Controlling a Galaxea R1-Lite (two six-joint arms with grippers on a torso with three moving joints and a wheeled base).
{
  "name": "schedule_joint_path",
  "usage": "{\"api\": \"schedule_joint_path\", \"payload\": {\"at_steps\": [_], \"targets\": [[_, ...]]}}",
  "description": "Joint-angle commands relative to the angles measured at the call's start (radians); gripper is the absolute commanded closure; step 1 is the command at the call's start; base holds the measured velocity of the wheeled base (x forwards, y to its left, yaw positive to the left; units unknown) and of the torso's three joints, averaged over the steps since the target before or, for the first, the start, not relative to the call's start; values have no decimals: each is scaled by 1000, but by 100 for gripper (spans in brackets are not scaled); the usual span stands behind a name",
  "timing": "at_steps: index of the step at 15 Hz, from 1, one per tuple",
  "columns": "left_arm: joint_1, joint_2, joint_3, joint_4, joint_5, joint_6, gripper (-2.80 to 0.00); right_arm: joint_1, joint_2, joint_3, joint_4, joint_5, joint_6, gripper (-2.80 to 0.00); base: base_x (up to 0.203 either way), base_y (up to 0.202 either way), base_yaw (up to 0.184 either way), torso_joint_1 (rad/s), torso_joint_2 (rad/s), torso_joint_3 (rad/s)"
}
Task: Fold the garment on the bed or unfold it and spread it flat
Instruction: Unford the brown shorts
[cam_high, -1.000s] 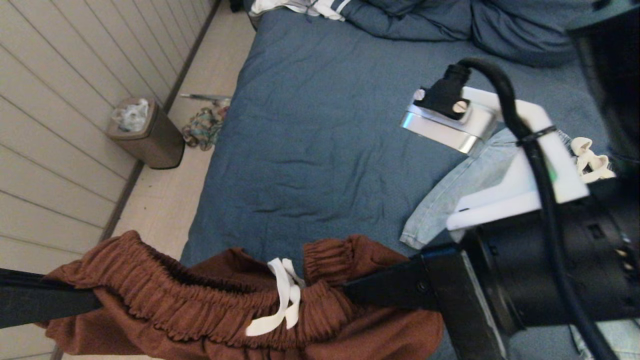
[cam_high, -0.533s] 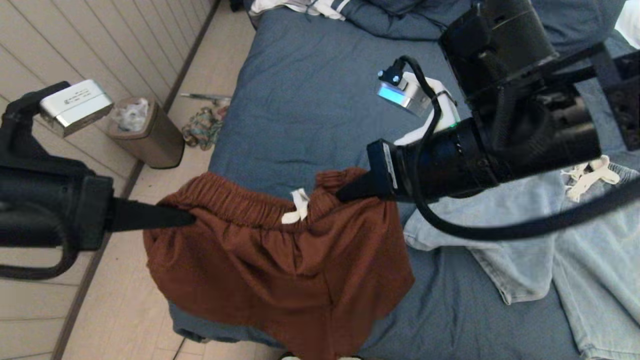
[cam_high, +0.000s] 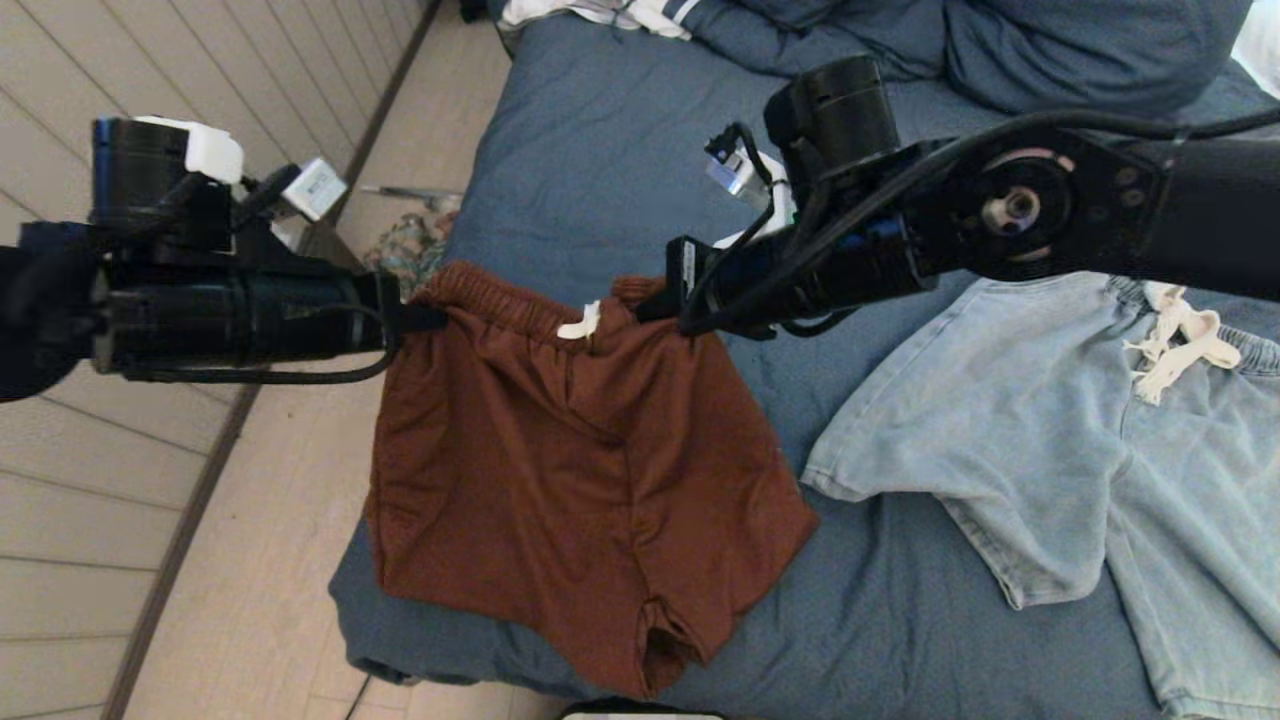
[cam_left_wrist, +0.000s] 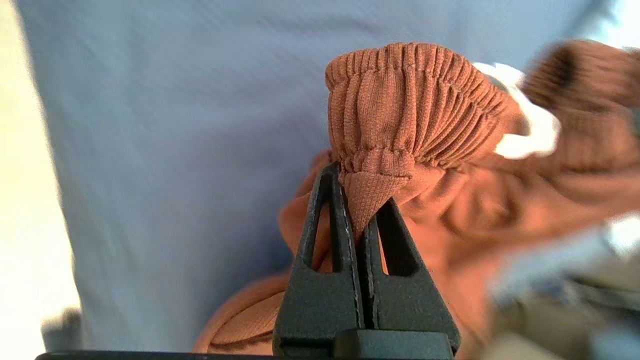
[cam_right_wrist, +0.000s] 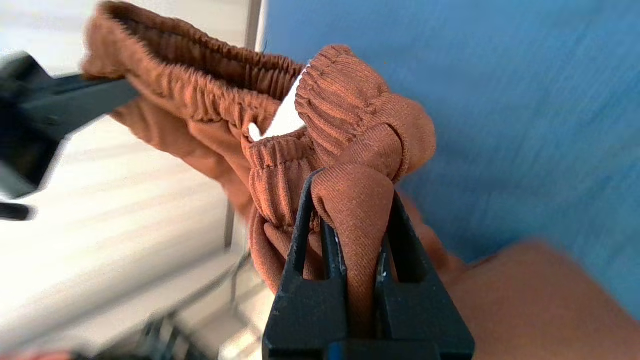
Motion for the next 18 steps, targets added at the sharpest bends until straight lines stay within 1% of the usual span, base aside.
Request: {"api": "schedule_joint_path", "payload": {"at_steps": [1, 2, 3, 4, 5, 7, 9, 10, 11, 12, 13, 18], "targets": [[23, 169, -10, -214, 30, -17, 0, -34, 58, -3, -45, -16, 3, 0, 0, 0, 0, 0, 0, 0], [25, 209, -24, -296, 80, -36, 0, -44, 66, -2, -65, -37, 5, 0, 0, 0, 0, 0, 0, 0], [26, 250, -46, -369, 149, -52, 0, -47, 75, -2, -81, -58, 4, 0, 0, 0, 0, 0, 0, 0], [24, 281, -83, -406, 213, -57, 0, -57, 83, -2, -96, -76, 2, 0, 0, 0, 0, 0, 0, 0], [20, 304, -111, -419, 255, -59, 0, -62, 92, -2, -113, -95, 2, 0, 0, 0, 0, 0, 0, 0], [13, 349, -145, -428, 293, -60, 0, -75, 102, -2, -148, -144, 3, 0, 0, 0, 0, 0, 0, 0], [-4, 375, -167, -433, 338, -55, 0, -79, 101, -2, -162, -164, 3, 0, 0, 0, 0, 0, 0, 0], [-10, 375, -167, -433, 338, -54, 0, -79, 102, -2, -177, -175, 5, 0, 0, 0, 0, 0, 0, 0], [-17, 374, -167, -433, 339, -54, -61, -77, 104, 1, -194, -189, 5, 0, 0, 0, 0, 0, 0, 0], [-25, 375, -167, -431, 340, -54, -280, -76, 103, 14, -225, -210, 4, 0, 0, 0, 0, 0, 0, 0], [-29, 373, -169, -431, 341, -52, -280, -74, 99, 27, -258, -235, 2, -280, 0, 0, 0, 0, 0, 0], [-26, 332, -152, -428, 341, -54, -280, -95, 90, 20, -264, -242, -3, -280, 0, 0, 0, 0, 0, 0]]}}
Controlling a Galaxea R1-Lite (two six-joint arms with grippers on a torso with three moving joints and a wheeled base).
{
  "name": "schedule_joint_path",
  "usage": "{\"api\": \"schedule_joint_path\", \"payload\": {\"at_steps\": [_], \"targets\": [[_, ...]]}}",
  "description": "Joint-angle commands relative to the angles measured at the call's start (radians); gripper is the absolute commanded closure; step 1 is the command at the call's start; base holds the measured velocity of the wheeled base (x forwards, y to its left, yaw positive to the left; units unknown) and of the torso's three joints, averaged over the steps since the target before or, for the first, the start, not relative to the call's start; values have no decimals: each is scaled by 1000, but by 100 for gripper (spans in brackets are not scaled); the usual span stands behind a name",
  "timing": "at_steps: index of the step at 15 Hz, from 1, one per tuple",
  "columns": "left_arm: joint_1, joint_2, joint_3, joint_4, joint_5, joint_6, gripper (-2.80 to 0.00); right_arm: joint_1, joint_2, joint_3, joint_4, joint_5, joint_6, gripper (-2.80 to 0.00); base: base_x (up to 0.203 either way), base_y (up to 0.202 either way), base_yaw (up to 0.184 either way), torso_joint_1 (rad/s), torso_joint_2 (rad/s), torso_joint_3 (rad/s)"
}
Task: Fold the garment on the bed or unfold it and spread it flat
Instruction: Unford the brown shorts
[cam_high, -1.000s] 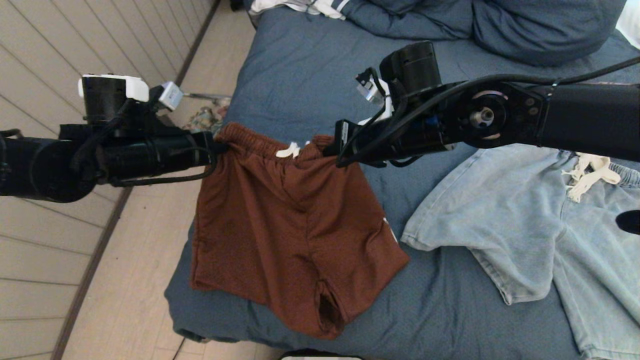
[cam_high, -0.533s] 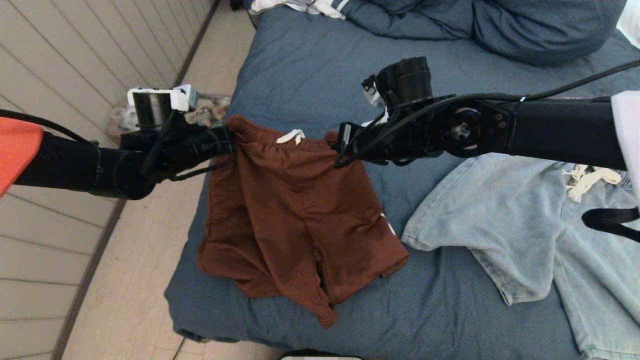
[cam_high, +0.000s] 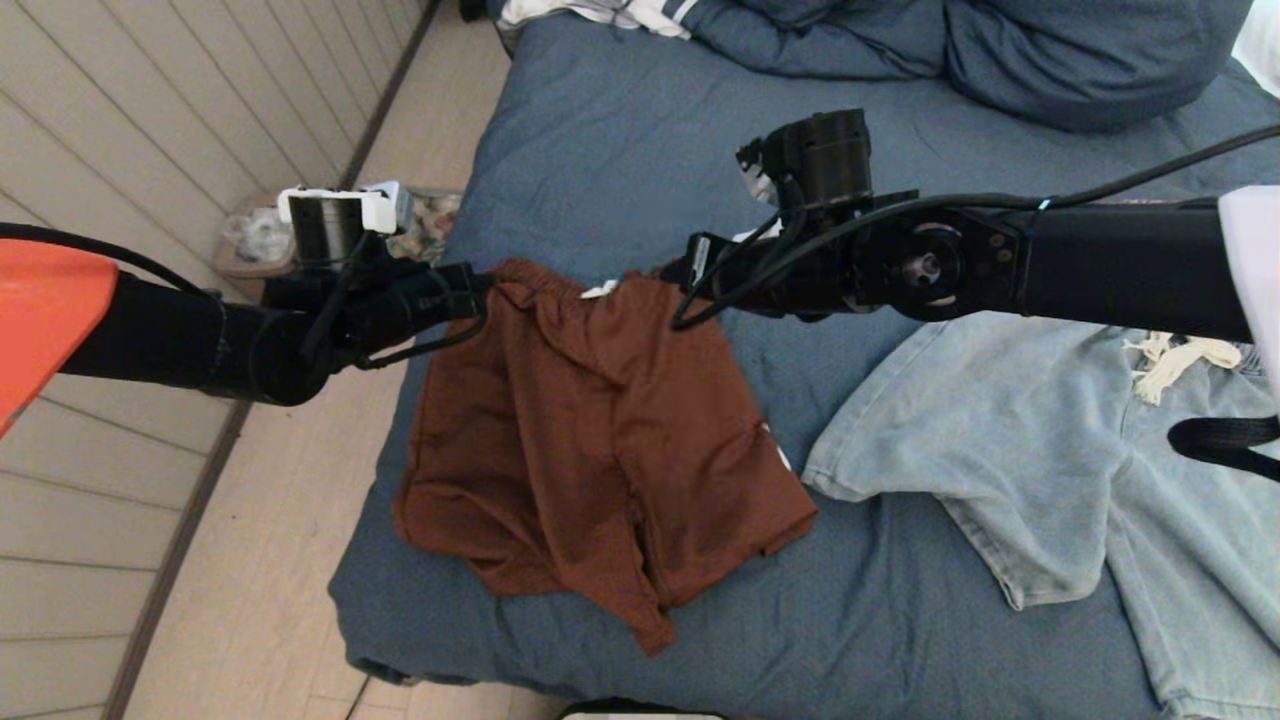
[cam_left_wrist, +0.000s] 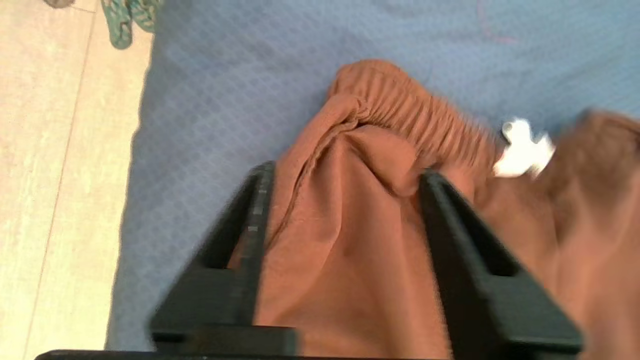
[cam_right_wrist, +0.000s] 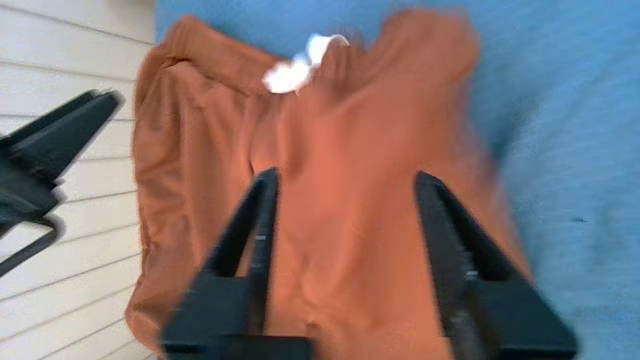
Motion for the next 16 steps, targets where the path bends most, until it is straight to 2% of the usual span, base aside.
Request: {"api": "schedule_joint_path", "payload": {"at_steps": [1, 4, 6, 7, 8, 9, 11, 13, 16], "targets": [[14, -63, 14, 2, -1, -3, -280, -14, -4, -16, 0, 2, 3, -280, 0, 0, 0, 0, 0, 0], [31, -169, 55, 7, 9, -6, -280, -18, -37, -6, 0, 2, 8, -280, 0, 0, 0, 0, 0, 0], [25, -245, 193, 20, 8, -13, -280, -14, -67, 30, 7, 4, 3, -280, 0, 0, 0, 0, 0, 0], [6, -280, 308, 22, 4, -19, -280, -7, -73, 53, 9, 1, 0, 0, 0, 0, 0, 0, 0, 0], [-24, -311, 427, 20, 1, -27, -280, -1, -92, 88, 10, 1, -14, 0, 0, 0, 0, 0, 0, 0], [-55, -337, 528, 16, -1, -37, -280, 18, -116, 126, 22, 6, -61, 0, 0, 0, 0, 0, 0, 0], [-125, -361, 661, 8, -7, -96, -280, 85, -159, 192, 111, 12, -174, 0, 0, 0, 0, 0, 0, 0], [-145, -334, 730, 1, -19, -127, -280, 150, -206, 248, 175, 11, -235, 0, 0, 0, 0, 0, 0, 0], [-173, -318, 786, -45, -60, -125, -280, 206, -264, 280, 372, 10, -348, 0, 0, 0, 0, 0, 0, 0]]}}
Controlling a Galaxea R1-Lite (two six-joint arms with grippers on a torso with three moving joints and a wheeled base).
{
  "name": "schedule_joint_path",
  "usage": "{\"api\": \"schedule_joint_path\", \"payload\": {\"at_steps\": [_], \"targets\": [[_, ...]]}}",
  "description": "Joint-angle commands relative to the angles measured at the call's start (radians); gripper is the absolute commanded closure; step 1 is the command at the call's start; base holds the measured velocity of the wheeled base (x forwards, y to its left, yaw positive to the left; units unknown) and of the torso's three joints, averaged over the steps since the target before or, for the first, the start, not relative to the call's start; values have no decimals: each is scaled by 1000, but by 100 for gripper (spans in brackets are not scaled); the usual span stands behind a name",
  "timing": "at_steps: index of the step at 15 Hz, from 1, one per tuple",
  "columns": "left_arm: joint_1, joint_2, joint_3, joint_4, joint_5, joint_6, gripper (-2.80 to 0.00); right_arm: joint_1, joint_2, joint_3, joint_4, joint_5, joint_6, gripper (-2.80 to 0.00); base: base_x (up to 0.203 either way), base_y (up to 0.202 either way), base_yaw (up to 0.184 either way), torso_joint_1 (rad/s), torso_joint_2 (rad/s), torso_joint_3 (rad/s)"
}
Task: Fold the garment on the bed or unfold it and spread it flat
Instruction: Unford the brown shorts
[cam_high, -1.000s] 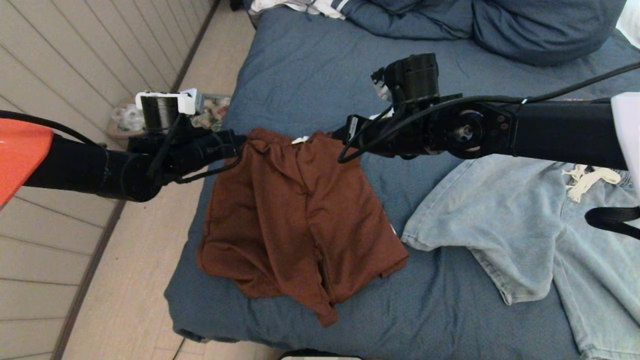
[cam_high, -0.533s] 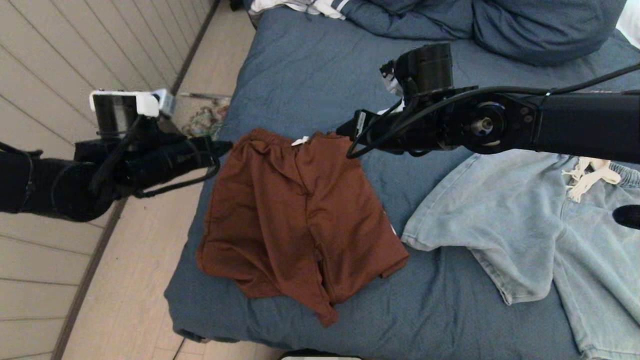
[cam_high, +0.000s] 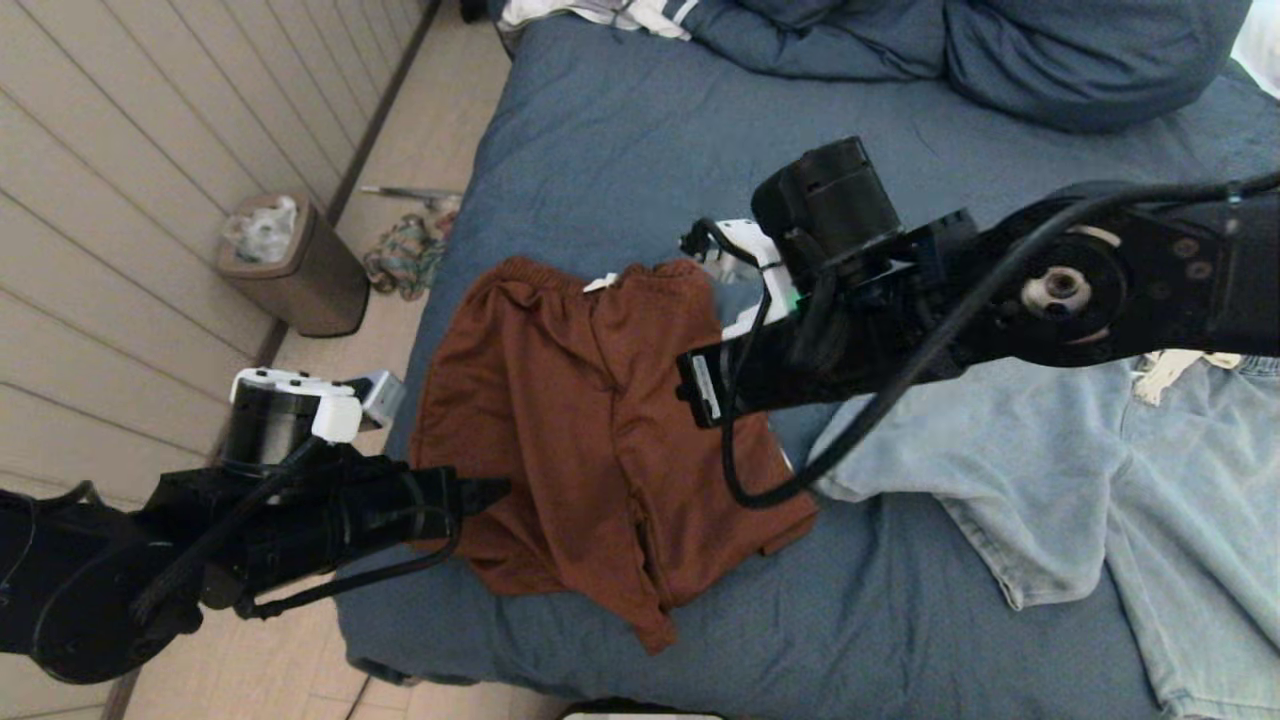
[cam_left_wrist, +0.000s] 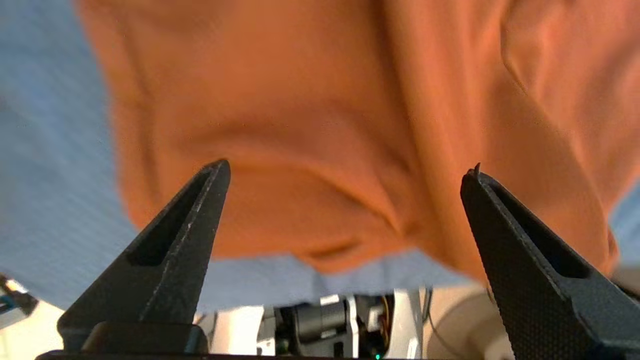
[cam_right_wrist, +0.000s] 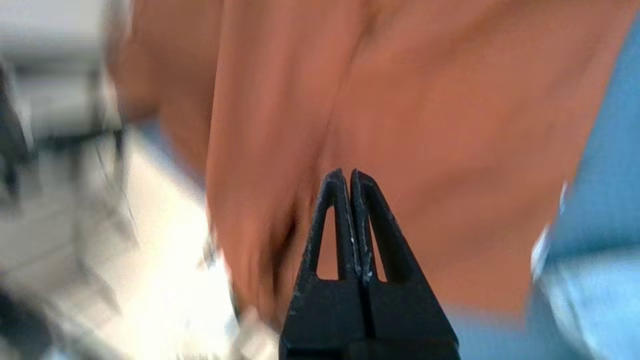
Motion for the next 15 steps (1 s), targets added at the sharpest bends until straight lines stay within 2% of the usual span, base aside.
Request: {"api": "schedule_joint_path", "payload": {"at_steps": [1, 5, 7, 9, 11, 12, 15], "targets": [[-22, 33, 29, -8, -4, 0, -280, 30, -32, 16, 83, 0, -49, 0, 0, 0, 0, 0, 0, 0], [-26, 118, 21, -70, -6, -4, -280, 48, 3, 38, 94, 1, -80, 0, 0, 0, 0, 0, 0, 0], [-38, 176, 11, -96, -2, -4, -280, 69, 8, 70, 144, 1, -158, 0, 0, 0, 0, 0, 0, 0], [-46, 205, -17, -115, 9, -5, -280, 73, 18, 67, 146, 2, -160, 0, 0, 0, 0, 0, 0, 0], [-46, 158, -24, -149, 24, -8, -280, 66, 20, 59, 143, 3, -157, 0, 0, 0, 0, 0, 0, 0], [-43, 126, -22, -162, 42, -8, 0, 64, 21, 59, 143, 1, -158, 0, 0, 0, 0, 0, 0, 0], [-37, 67, -17, -176, 68, -9, 0, 67, 42, 59, 143, -1, -160, 0, 0, 0, 0, 0, 0, 0]]}}
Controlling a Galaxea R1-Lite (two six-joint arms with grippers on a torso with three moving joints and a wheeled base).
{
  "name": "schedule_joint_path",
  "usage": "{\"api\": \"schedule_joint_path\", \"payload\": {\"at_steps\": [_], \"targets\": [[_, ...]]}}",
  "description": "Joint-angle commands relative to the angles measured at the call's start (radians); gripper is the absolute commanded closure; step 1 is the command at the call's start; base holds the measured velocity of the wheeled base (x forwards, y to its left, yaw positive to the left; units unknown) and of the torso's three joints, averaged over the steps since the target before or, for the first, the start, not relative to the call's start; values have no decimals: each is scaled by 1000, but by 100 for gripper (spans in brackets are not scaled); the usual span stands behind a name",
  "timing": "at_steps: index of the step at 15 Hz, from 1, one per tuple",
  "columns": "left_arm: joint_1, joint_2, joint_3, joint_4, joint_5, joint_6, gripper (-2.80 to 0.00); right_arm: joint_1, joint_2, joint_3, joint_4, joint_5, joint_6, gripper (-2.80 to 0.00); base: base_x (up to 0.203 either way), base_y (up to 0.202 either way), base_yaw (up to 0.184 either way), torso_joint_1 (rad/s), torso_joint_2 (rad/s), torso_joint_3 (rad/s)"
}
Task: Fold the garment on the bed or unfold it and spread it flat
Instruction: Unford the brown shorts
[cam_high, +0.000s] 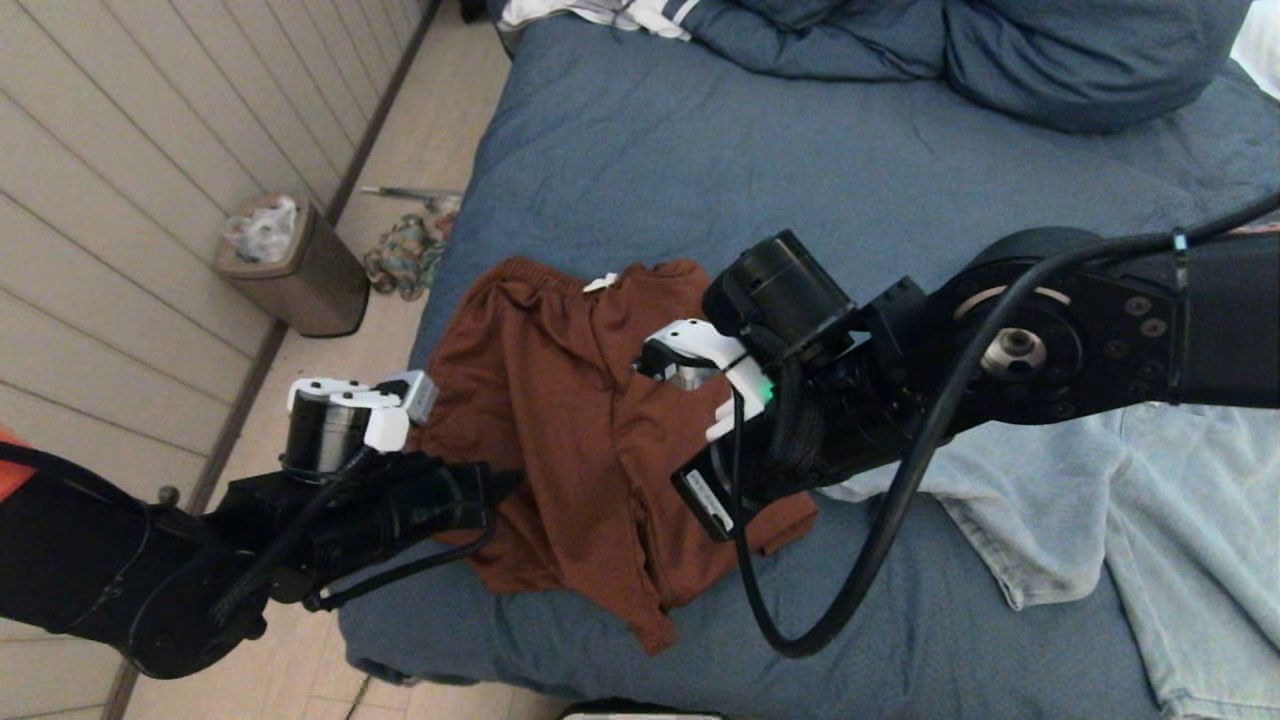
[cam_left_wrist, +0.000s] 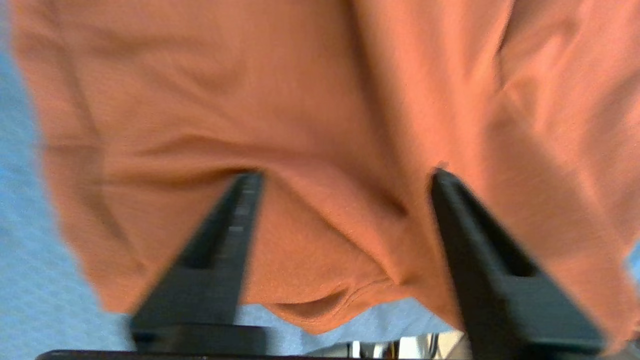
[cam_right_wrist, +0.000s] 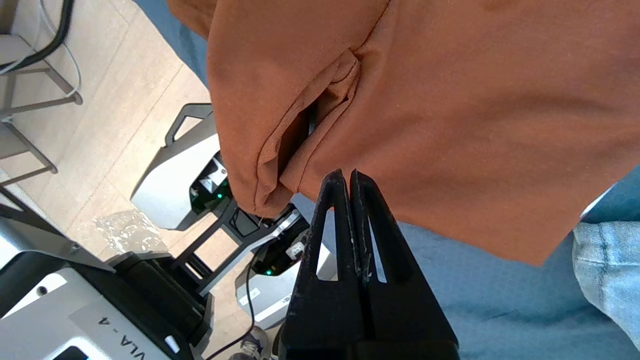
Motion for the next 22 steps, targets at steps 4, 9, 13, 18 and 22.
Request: {"api": "schedule_joint_path", "payload": {"at_steps": [4, 9, 13, 18, 22], "targets": [[2, 0, -30, -11, -3, -6, 0, 9, 17, 10, 5, 0, -4, 0, 0, 0, 0, 0, 0, 0], [2, 72, -106, -4, 4, -35, 0, 18, 36, 17, 6, -2, -14, 0, 0, 0, 0, 0, 0, 0], [-53, -133, 29, 5, -1, -28, 0, 6, 34, 5, 4, -3, -13, 0, 0, 0, 0, 0, 0, 0], [-296, -204, 199, 44, -117, 41, 0, -14, 40, -46, 3, 7, 1, 0, 0, 0, 0, 0, 0, 0], [-311, -31, 178, 45, -205, 43, 0, -24, 39, -62, -13, 6, 15, 0, 0, 0, 0, 0, 0, 0]]}}
